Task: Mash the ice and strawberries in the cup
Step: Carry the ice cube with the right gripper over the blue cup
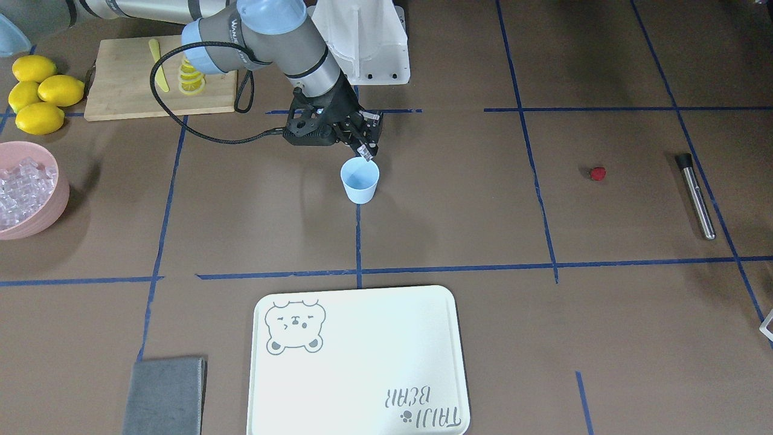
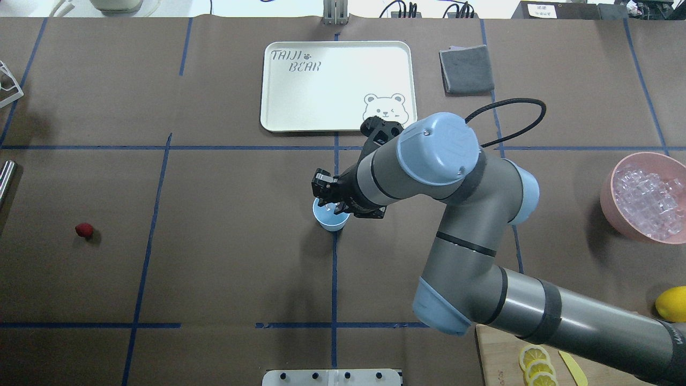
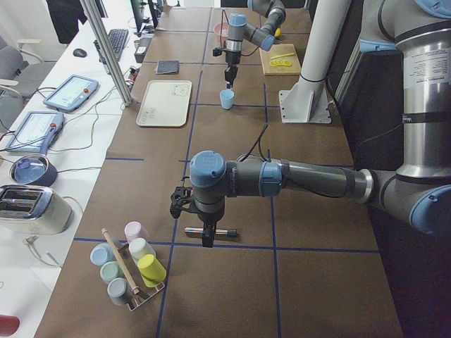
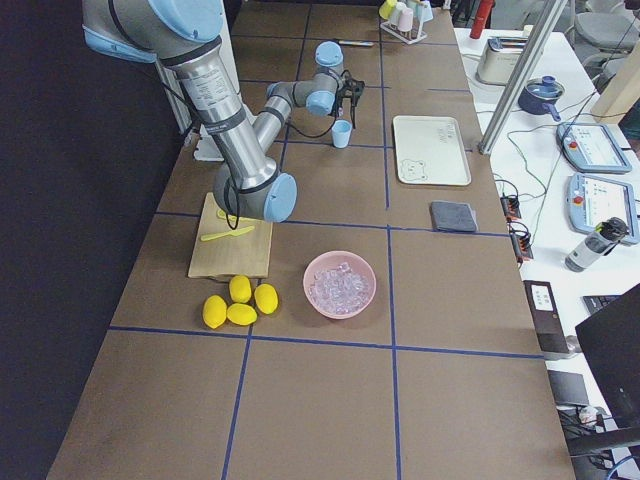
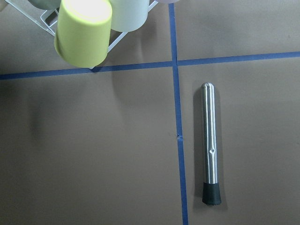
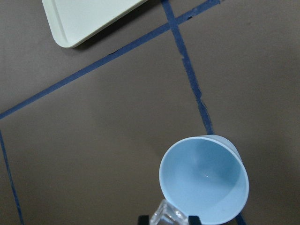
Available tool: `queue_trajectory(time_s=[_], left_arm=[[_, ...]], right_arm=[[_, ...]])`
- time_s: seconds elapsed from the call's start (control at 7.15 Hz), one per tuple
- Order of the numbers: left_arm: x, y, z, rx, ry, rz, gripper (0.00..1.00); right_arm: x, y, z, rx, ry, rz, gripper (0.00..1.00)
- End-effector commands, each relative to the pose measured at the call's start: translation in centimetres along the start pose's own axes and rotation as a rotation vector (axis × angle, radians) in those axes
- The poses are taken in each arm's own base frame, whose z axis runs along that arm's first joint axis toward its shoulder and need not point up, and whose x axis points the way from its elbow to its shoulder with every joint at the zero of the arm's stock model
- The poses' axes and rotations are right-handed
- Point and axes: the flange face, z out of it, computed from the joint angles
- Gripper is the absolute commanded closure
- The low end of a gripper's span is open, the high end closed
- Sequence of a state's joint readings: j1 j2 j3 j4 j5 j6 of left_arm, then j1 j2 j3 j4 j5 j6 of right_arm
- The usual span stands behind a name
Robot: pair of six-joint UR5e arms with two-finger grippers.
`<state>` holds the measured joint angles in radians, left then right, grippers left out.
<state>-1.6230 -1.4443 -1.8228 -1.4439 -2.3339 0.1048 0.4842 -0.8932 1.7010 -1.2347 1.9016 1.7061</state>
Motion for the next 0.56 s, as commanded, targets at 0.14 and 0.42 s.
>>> queue_trajectory(time_s=[0.14, 0.42], left_arm=[[0.03, 0.04, 0.04, 0.000, 0.007, -0.002, 0.00], [0.09, 0.03, -0.01, 0.001, 0.007, 0.000, 0.00]], right_arm=[[0.68, -0.57, 1.72, 0.011, 0.052, 0.020, 0.99], [0.81, -0.54, 1.88, 0.011, 0.056, 0.019, 0.23]])
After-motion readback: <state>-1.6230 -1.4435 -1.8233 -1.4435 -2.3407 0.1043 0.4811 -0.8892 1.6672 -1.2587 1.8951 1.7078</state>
